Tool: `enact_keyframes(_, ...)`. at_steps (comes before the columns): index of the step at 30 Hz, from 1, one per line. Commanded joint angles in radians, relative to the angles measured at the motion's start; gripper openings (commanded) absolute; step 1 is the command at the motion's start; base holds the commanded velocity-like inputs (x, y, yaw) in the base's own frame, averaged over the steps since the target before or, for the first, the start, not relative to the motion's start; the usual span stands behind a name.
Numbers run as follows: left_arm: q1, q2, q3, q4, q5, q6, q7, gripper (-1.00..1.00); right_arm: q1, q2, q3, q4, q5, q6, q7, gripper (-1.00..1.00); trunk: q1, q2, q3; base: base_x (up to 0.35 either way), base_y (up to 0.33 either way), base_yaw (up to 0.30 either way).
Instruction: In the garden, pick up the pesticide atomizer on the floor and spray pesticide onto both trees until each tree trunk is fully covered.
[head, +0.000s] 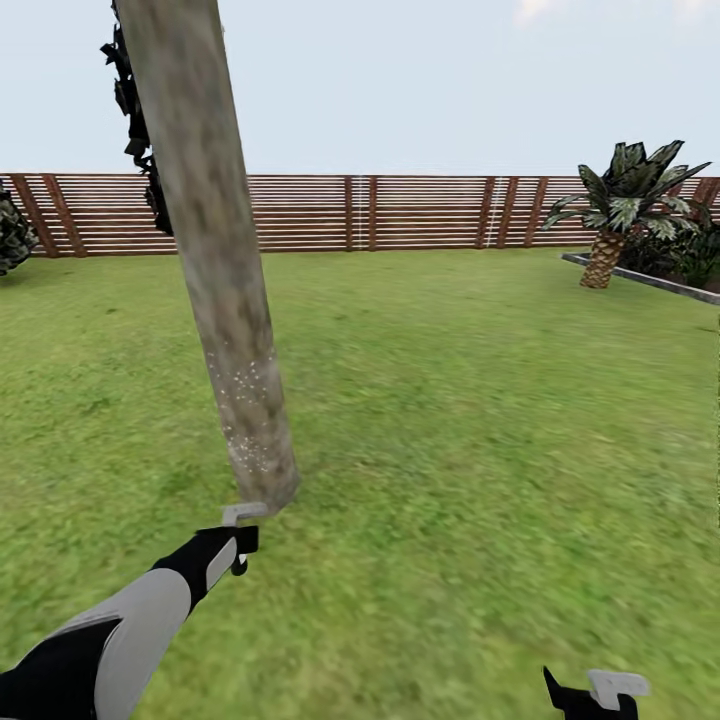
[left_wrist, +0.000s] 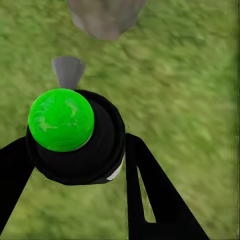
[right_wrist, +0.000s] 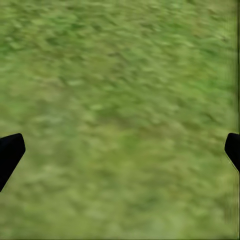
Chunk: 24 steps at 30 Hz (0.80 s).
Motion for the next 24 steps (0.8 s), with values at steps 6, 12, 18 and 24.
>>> enact_keyframes(6,0.000,0.000,0.000,0.000,0.000,0.000,0.000,-1.00,0.000,0.000,0.000,0.000,0.000,0.000,0.000,1.00,0.000,0.000,0.000,0.062,-0.275,0.051)
enact_keyframes(12,0.000,0.000,-0.001,0.000,0.000,0.000,0.000,-1.00,0.000,0.000,0.000,0.000,0.001,0.000,0.000,1.00,0.000,0.000,0.000,0.113,-0.275,0.249)
enact_keyframes(18,0.000,-0.001,-0.001,0.000,-0.001,0.000,0.000,-1.00,0.000,0.000,0.000,0.000,0.001,0.000,0.000,1.00,0.000,0.000,0.000,0.120,-0.275,0.274)
enact_keyframes(24,0.000,-0.001,-0.001,0.000,-0.001,0.000,0.000,-1.00,0.000,0.001,0.000,0.000,0.002,0.000,0.000,1.00,0.000,0.000,0.000,0.120,-0.275,0.275)
